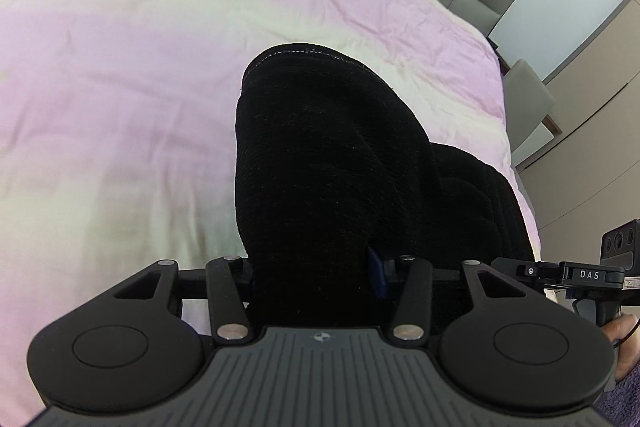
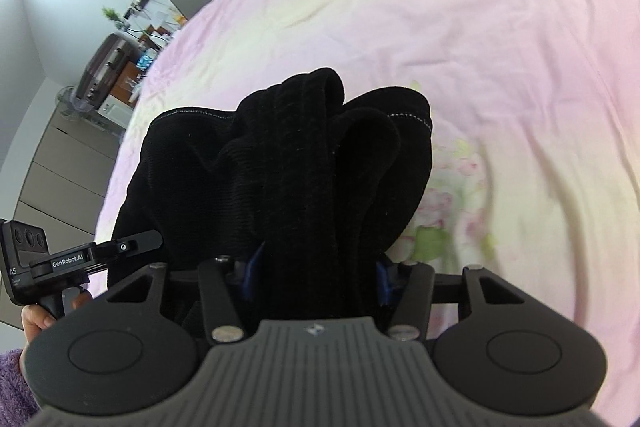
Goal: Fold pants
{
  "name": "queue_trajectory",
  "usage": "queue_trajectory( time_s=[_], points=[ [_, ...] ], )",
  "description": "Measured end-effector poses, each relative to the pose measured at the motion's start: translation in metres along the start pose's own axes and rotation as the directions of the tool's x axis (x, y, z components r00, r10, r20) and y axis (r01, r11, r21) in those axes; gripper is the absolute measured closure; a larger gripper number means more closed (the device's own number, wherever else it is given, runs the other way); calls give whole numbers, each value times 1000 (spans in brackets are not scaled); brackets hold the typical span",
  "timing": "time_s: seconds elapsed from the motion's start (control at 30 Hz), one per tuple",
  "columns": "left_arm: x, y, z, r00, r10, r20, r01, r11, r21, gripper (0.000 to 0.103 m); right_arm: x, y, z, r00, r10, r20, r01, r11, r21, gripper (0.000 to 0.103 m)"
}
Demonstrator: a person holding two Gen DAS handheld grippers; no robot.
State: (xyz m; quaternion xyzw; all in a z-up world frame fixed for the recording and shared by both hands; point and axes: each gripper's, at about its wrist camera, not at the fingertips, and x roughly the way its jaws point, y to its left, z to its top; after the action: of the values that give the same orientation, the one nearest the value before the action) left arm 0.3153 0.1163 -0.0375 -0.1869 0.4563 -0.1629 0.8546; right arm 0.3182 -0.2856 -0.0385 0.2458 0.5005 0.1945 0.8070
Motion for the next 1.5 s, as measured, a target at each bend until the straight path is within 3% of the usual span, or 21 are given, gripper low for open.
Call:
queue_trajectory(
  time_s=[0.23, 0.5, 0.73, 1.03, 1.27, 1.5],
  points=[
    [-98, 5, 13, 996, 74, 42, -77, 993, 88, 49, -17, 82, -30, 995, 92, 48, -91, 996, -11, 53],
    [-156, 53, 7, 986, 163, 39, -167, 973, 157, 48, 32, 161, -92, 981, 189, 50, -191, 981, 28, 53],
    [-141, 137, -16, 986, 166, 2, -166, 982, 86, 48, 104, 190, -128, 984, 176, -15, -176, 984, 0, 53],
    [-76, 223, -32, 992, 120, -47, -120, 993, -9, 48, 185, 196, -131, 995, 62, -78, -66, 996, -56, 53],
    [-46, 258, -45, 990, 118, -82, -119, 993, -3, 43, 225, 174, -136, 988, -3, -152, -5, 999, -54, 51],
    [-52, 248, -41, 986, 142, -88, -144, 989, -21, 36, 233, 178, -129, 983, -25, -181, 12, 997, -72, 45]
  ],
)
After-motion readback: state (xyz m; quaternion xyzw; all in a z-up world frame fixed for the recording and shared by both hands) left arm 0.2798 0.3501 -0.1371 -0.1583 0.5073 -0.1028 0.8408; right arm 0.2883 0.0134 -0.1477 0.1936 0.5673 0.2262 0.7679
